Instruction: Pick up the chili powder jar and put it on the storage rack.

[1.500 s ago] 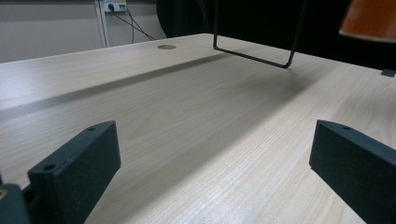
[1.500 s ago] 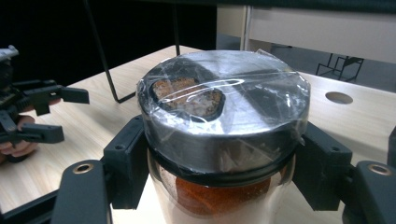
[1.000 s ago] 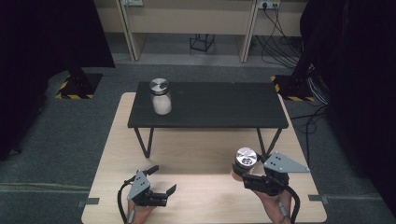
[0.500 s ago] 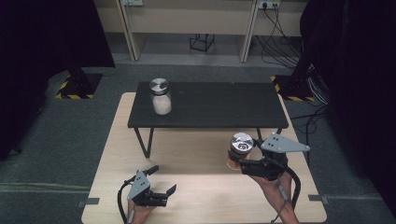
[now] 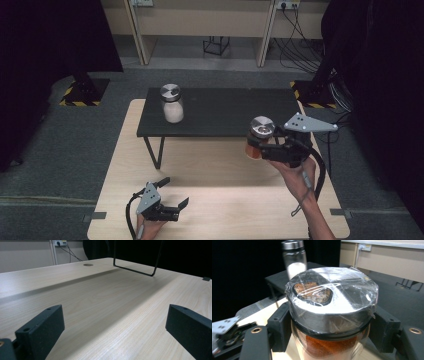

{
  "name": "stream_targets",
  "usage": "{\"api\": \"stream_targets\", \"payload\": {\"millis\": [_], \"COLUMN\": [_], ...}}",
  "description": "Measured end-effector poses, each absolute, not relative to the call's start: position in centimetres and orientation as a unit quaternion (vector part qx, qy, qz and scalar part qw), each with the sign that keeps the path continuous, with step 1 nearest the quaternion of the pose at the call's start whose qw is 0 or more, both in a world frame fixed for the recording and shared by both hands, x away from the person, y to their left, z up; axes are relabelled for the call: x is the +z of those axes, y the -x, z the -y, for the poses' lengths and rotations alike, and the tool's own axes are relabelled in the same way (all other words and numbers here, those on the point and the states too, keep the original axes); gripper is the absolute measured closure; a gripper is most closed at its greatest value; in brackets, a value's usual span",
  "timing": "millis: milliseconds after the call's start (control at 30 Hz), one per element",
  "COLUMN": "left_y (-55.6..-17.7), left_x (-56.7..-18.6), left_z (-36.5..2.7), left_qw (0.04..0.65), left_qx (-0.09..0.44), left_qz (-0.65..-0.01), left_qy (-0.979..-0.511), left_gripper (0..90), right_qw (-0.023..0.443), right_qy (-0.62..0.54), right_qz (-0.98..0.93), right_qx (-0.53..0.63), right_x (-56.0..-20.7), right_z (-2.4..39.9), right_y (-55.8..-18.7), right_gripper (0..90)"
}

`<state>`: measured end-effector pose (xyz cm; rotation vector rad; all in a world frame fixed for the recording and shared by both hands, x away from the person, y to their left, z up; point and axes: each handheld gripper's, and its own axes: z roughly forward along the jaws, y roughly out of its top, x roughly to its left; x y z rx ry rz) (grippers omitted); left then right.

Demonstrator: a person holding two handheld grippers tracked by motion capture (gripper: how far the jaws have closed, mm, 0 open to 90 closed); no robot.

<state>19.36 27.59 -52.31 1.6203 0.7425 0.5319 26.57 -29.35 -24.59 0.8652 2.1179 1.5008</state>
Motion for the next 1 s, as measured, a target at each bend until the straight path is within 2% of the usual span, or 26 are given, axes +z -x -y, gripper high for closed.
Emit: {"api": "stream_targets", "payload": {"millis": [467,1000], "left_y": [-19.4,-19.4], "left_x": [-52.3,-52.3], "left_z": [-27.6,-27.6], "left_qw": [0.598,0.598], "left_qx": [0.228,0.227], "left_qz": [-0.320,-0.319], "left_qy": [-0.699,-0.699], "left_gripper": [1.3,1.4], "right_qw": [0.234,0.247], "right_qy": [-0.341,-0.381], "right_qz": [-0.738,-0.721], "right_qx": [0.533,0.523], "right_x": [-23.0,-23.3], "right_z": [28.0,26.1], "right_y": [-29.4,-32.7], "right_gripper": [30.1,30.1]}}
